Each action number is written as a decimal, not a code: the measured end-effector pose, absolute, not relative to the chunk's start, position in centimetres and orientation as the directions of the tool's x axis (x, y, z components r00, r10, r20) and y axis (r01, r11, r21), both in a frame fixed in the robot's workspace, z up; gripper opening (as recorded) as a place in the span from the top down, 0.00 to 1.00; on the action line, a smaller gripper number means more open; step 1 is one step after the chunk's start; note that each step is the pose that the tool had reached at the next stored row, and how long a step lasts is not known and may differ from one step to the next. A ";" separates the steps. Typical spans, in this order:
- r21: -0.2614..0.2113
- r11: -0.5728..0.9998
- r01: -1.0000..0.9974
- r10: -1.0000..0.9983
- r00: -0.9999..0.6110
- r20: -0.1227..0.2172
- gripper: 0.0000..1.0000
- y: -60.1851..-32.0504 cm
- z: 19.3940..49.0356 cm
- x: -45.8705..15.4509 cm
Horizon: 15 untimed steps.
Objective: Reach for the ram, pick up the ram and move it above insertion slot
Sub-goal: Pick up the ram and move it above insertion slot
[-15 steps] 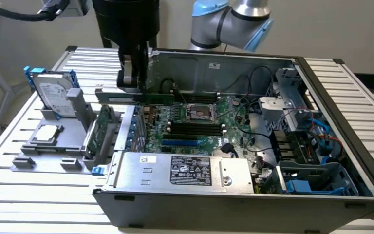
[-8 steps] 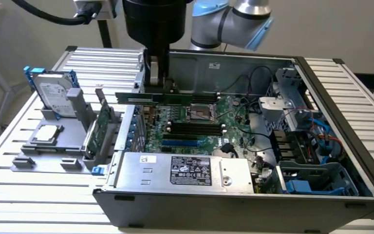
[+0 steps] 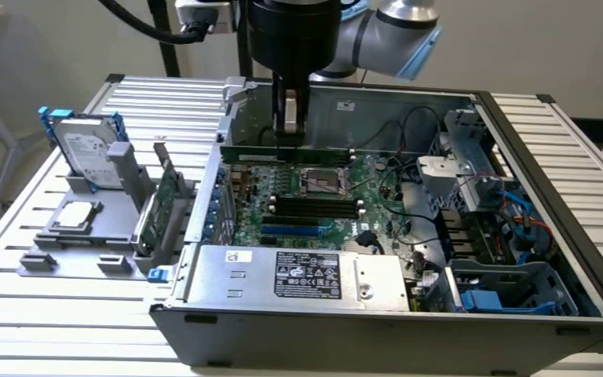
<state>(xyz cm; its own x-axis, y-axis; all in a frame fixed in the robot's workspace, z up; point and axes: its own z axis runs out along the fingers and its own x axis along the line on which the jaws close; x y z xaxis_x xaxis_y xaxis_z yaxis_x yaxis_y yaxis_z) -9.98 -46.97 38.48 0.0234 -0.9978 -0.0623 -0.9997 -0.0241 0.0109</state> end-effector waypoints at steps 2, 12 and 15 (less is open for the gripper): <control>0.011 -0.024 -1.000 -0.998 0.023 -0.062 0.87 -46.3 38.3 -9.4; 0.011 -0.024 -1.000 -0.998 0.023 -0.062 0.87 -42.3 37.5 -7.4; 0.011 -0.024 -1.000 -0.998 0.023 -0.061 0.87 -41.3 37.4 -6.8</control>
